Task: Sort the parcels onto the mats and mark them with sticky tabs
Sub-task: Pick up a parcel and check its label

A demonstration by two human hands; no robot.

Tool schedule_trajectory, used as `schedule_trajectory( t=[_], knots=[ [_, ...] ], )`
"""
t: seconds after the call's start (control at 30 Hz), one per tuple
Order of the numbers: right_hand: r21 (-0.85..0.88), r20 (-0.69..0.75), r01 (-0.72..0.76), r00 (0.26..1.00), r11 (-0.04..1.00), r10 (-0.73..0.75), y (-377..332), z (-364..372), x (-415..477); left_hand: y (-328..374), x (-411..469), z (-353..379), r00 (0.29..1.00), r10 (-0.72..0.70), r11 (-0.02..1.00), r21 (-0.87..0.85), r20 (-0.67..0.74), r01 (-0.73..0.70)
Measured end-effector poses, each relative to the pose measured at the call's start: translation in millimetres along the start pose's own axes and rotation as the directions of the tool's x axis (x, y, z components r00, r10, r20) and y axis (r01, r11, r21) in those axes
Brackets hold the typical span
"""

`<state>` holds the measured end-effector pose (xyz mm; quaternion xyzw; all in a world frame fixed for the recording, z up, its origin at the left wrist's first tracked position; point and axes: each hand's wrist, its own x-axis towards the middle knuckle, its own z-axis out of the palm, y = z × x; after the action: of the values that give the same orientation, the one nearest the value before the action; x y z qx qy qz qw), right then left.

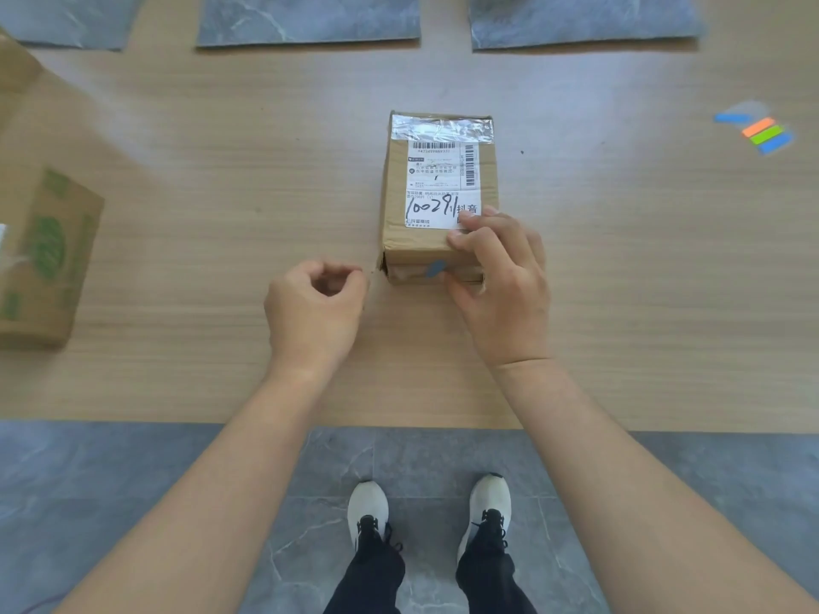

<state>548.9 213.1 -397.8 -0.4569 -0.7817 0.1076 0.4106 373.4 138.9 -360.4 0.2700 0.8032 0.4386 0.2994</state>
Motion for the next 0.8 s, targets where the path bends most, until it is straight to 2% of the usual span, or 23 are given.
schedule_trajectory(
  t=[0.1, 0.17, 0.2, 0.23, 0.3, 0.33, 0.4, 0.57, 0.8],
  knots=[
    [0.052, 0.041, -0.011, 0.999, 0.999, 0.009, -2.0, -5.9, 3.1, 15.6, 4.1, 0.6, 0.998, -0.002, 0.980, -0.199, 0.059, 0.013],
    [0.232, 0.059, -0.095, 0.995, 0.968, 0.083, -8.4, -16.4, 5.2, 29.7, 2.7, 5.5, 0.985, -0.012, 0.945, -0.320, 0.170, 0.067],
    [0.358, 0.060, -0.196, 0.981, 0.913, 0.187, -13.2, -21.2, 4.8, 36.6, 0.5, 7.3, 0.973, -0.029, 0.924, -0.366, 0.227, 0.113],
    [0.472, 0.067, -0.325, 0.940, 0.819, 0.334, -19.6, -25.4, 5.0, 41.7, -1.4, 8.0, 0.958, -0.050, 0.902, -0.398, 0.282, 0.164],
    [0.555, 0.138, -0.570, 0.782, 0.606, 0.608, -32.2, -30.0, 8.5, 48.1, -4.1, 9.2, 0.928, -0.084, 0.891, -0.389, 0.364, 0.233],
    [0.542, 0.189, -0.652, 0.710, 0.531, 0.678, -36.6, -30.7, 11.9, 51.0, -5.6, 9.3, 0.918, -0.086, 0.898, -0.368, 0.386, 0.239],
    [0.531, 0.276, -0.714, 0.655, 0.457, 0.703, -46.2, -34.7, 21.4, 62.4, -10.6, 5.5, 0.915, -0.076, 0.894, -0.379, 0.396, 0.238],
    [0.568, 0.275, -0.678, 0.691, 0.467, 0.669, -73.6, -69.4, 57.1, 111.6, -19.6, -17.7, 0.921, -0.039, 0.873, -0.435, 0.387, 0.220],
    [0.613, 0.249, -0.625, 0.734, 0.484, 0.632, -106.6, -139.1, 130.4, 219.8, -39.8, -47.8, 0.917, 0.142, 0.910, -0.414, 0.372, 0.027]
  ],
)
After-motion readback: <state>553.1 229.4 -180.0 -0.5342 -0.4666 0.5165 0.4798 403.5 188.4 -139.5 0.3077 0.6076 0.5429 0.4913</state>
